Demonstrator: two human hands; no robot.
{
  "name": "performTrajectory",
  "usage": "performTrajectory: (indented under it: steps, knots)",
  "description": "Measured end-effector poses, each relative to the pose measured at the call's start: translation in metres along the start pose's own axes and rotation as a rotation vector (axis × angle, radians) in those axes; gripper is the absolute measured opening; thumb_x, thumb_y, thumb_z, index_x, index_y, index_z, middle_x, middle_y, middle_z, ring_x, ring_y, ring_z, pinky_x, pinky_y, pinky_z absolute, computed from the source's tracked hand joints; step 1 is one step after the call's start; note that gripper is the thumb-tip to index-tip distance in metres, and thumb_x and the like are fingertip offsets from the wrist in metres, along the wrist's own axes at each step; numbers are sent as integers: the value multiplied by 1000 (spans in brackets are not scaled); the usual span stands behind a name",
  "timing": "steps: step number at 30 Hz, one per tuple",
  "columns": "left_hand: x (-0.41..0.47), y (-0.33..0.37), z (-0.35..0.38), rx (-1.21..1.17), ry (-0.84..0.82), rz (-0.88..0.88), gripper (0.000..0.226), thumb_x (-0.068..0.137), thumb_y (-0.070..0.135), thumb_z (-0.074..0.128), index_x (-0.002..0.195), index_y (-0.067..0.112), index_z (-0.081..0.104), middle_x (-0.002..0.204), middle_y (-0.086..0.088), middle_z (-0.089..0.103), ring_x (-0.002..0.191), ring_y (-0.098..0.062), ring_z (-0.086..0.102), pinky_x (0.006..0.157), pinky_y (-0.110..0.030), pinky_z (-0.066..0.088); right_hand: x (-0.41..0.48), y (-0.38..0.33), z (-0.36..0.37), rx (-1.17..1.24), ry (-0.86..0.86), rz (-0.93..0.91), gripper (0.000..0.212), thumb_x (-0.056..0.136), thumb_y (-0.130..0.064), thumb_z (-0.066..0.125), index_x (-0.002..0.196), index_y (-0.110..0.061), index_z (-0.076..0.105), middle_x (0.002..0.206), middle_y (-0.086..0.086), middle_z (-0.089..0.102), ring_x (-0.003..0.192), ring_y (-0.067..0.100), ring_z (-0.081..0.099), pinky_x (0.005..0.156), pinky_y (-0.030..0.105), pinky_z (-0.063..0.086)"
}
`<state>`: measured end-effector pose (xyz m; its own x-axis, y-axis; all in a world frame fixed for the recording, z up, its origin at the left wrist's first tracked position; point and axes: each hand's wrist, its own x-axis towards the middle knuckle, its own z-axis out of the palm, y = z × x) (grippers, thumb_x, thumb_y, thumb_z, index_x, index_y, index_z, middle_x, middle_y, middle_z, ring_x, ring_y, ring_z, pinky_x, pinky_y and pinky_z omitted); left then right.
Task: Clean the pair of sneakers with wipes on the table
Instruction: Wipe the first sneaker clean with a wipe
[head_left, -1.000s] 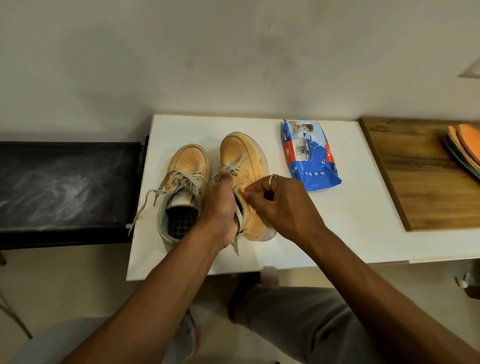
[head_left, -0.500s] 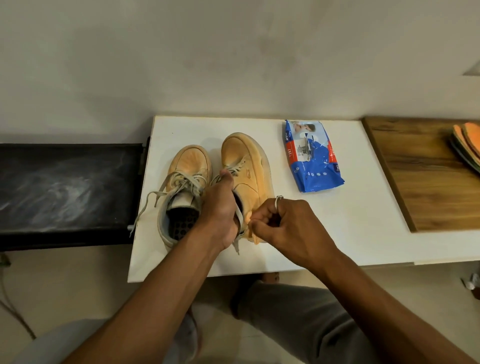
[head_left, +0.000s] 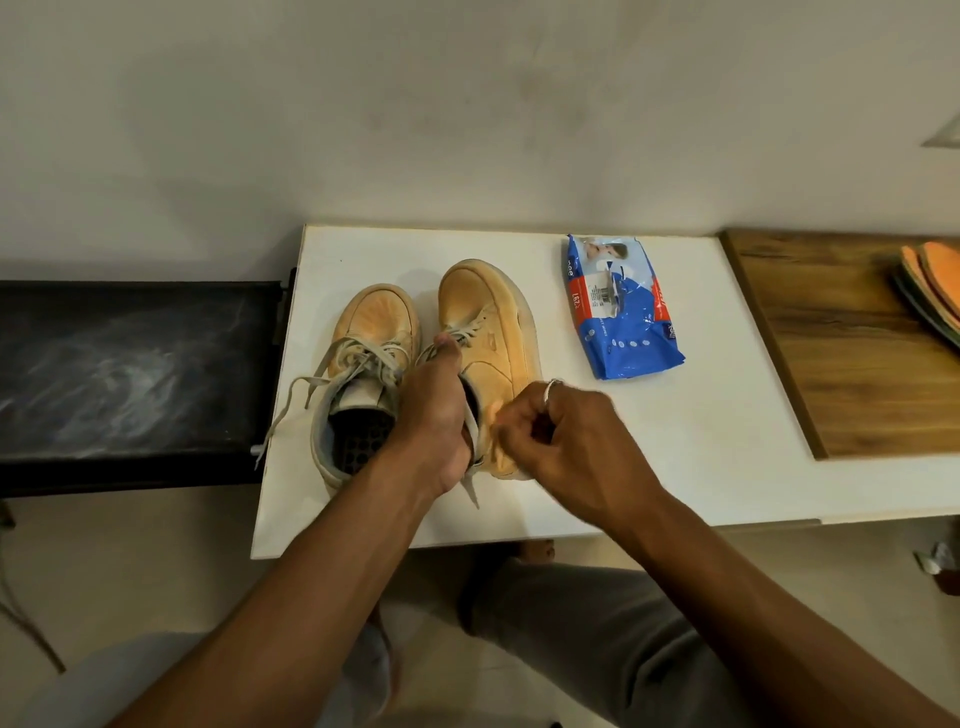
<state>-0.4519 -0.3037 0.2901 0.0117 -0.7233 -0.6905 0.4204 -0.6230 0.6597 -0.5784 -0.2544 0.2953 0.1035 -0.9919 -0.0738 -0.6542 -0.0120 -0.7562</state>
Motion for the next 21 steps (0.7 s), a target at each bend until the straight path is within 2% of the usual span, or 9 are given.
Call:
performTrajectory:
  steps: [3,7,8,11,13,15,17,21]
  knots:
    - [1,1,-1,4,14,5,37,106,46,41,115,19,64,105,-10,74,96,-28,72,83,-46,59,-6,-7,5,-20,-124,-62,13,88,-25,69,76,-29,66,68,-17,62,75,6,62,62,18,52]
    - [2,2,1,-9,-11,-2,36,107,45,40,114,19,64,99,-8,73,90,-25,71,78,-42,59,-4,-3,6,-68,-24,-23,10,88,-26,68,78,-23,67,70,-8,63,75,11,60,65,24,53]
    - [1,2,1,-15,-14,-3,36,107,44,40,116,18,63,99,-8,72,90,-25,71,79,-42,59,-3,-1,7,-74,11,-21,9,88,-26,68,80,-22,68,73,-8,64,74,12,60,65,25,53]
    - [-2,3,2,-7,-3,-20,42,106,47,40,129,19,61,115,-12,70,105,-31,68,97,-56,53,2,5,4,-74,110,30,10,90,-33,67,87,-24,67,77,-13,62,71,10,61,65,17,53]
    - [-1,2,1,-5,11,-23,42,105,49,40,127,20,62,118,-12,70,108,-33,67,100,-59,50,7,8,1,-71,114,78,15,90,-36,66,92,-22,68,78,-14,61,72,9,62,67,12,51]
    - [1,2,1,-6,7,-22,39,106,50,39,115,23,65,113,-11,71,105,-32,68,98,-57,52,10,8,2,-82,96,77,16,90,-36,66,95,-21,69,79,-14,61,72,8,62,68,10,48]
    - [2,2,1,-9,-3,-14,39,106,49,37,110,23,66,110,-11,72,104,-31,69,96,-56,53,16,6,3,-103,103,59,21,91,-38,65,99,-20,71,84,-11,63,74,8,61,71,12,49]
    - [1,1,-1,-17,11,-1,43,106,49,38,122,21,66,111,-9,74,104,-29,70,96,-54,54,41,-1,0,-133,126,-11,20,92,-35,65,97,-18,74,86,-6,67,76,10,60,71,25,54]
